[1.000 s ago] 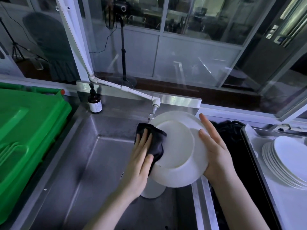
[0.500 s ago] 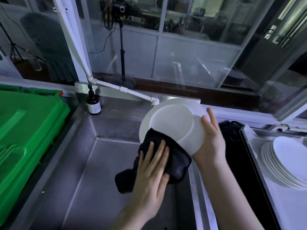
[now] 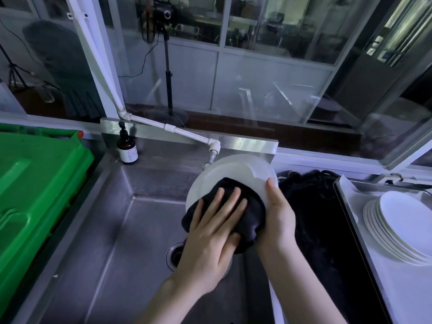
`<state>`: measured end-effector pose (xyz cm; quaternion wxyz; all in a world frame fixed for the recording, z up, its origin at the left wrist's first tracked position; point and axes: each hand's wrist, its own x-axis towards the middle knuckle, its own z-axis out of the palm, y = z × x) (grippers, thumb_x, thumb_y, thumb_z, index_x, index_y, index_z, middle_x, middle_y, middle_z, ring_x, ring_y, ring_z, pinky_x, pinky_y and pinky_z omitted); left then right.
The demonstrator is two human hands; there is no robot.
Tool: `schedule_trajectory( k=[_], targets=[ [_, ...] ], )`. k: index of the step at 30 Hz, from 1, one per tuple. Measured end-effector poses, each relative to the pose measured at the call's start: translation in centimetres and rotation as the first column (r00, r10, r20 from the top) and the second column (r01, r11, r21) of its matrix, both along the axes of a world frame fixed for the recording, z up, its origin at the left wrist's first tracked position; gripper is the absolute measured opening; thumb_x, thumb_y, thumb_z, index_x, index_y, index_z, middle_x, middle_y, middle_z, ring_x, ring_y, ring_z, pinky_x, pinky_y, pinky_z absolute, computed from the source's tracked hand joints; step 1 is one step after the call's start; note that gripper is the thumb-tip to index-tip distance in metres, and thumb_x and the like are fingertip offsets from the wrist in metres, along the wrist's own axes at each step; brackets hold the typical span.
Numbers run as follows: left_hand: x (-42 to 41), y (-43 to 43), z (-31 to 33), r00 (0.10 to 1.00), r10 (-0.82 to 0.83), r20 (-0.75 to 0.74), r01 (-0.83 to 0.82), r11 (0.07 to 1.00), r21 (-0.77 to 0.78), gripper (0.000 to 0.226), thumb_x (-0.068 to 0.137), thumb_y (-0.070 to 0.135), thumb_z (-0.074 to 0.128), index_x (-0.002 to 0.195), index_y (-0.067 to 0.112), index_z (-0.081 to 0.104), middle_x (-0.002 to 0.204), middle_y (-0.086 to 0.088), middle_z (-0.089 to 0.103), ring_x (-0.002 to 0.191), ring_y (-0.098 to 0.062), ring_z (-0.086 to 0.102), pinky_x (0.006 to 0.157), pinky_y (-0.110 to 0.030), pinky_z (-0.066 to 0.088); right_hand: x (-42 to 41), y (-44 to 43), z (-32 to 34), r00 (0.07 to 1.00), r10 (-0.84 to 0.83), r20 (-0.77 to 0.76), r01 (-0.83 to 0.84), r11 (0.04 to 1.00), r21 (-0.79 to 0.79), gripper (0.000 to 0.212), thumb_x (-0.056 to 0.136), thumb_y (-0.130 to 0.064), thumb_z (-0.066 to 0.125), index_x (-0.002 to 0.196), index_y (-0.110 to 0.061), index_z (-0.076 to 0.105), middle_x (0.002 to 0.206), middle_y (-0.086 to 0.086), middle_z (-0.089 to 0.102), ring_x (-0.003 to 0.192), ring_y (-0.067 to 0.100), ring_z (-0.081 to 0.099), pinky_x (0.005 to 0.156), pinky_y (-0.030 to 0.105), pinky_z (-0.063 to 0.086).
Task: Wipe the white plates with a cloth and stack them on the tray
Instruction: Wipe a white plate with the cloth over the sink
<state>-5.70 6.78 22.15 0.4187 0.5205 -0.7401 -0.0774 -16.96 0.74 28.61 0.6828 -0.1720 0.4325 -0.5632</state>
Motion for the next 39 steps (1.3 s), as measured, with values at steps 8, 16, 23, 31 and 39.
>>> schedule_trajectory(
  k=[8, 16, 23, 31, 39],
  targets=[
    [0.7, -3.0, 2.3, 0.989, 0.073, -0.126, -0.041, 0.970, 0.241, 0.052, 0.098, 0.033, 0.025, 0.148, 0.040, 0.017, 0.160, 0.022, 0.011, 0.149, 0.002, 0.001, 0.122, -0.043, 0.013, 1.4, 1.7, -2.1, 0.996, 0.085, 0.013, -0.083, 0.988, -0.128, 0.041, 0.086, -0.024, 0.061, 0.117, 0.002, 0.068, 0.118, 0.026, 0.069, 0.110, 0.030, 0.066, 0.099, 0.039, 0.051],
    [-0.9, -0.3, 0.6, 0.999, 0.044, 0.017, -0.045, 0.997, 0.063, 0.052, 0.099, 0.023, 0.032, 0.151, 0.021, 0.030, 0.163, 0.003, 0.022, 0.151, -0.017, 0.017, 0.112, -0.056, 0.032, 1.2, 1.4, -2.1, 0.997, 0.050, -0.051, -0.058, 0.987, -0.151, 0.031, 0.099, -0.021, 0.054, 0.076, -0.017, 0.075, 0.079, 0.003, 0.072, 0.073, 0.011, 0.071, 0.061, 0.020, 0.055],
    [0.4, -5.1, 3.3, 0.970, 0.143, -0.194, -0.080, 0.950, 0.302, 0.060, 0.095, 0.046, 0.018, 0.154, 0.033, 0.027, 0.160, 0.025, 0.009, 0.149, 0.002, 0.000, 0.122, -0.042, 0.009, 1.5, 2.5, -1.6, 0.987, 0.109, -0.114, -0.127, 0.979, -0.159, 0.027, 0.101, -0.018, 0.053, 0.102, -0.010, 0.078, 0.106, 0.017, 0.075, 0.099, 0.026, 0.072, 0.079, 0.031, 0.058],
    [2.6, -4.0, 0.1, 0.937, 0.182, -0.298, -0.094, 0.953, 0.287, 0.050, 0.097, 0.027, 0.027, 0.144, 0.040, 0.016, 0.157, 0.024, 0.009, 0.150, -0.004, 0.006, 0.120, -0.029, 0.003, -1.5, 0.8, 0.9, 0.997, 0.068, -0.018, -0.071, 0.973, -0.220, 0.041, 0.091, -0.030, 0.055, 0.121, -0.004, 0.067, 0.116, 0.025, 0.071, 0.101, 0.036, 0.071, 0.084, 0.044, 0.061],
    [-0.1, -1.8, 0.5, 0.996, -0.041, -0.082, 0.053, 0.989, 0.141, 0.055, 0.099, 0.024, 0.030, 0.153, 0.030, 0.018, 0.162, 0.017, 0.016, 0.150, -0.004, 0.011, 0.122, -0.031, 0.007, -0.3, 1.9, -0.8, 0.998, 0.054, 0.024, -0.052, 0.995, -0.084, 0.057, 0.085, -0.029, 0.059, 0.130, 0.005, 0.060, 0.128, 0.028, 0.064, 0.123, 0.038, 0.061, 0.114, 0.051, 0.039]
  ],
)
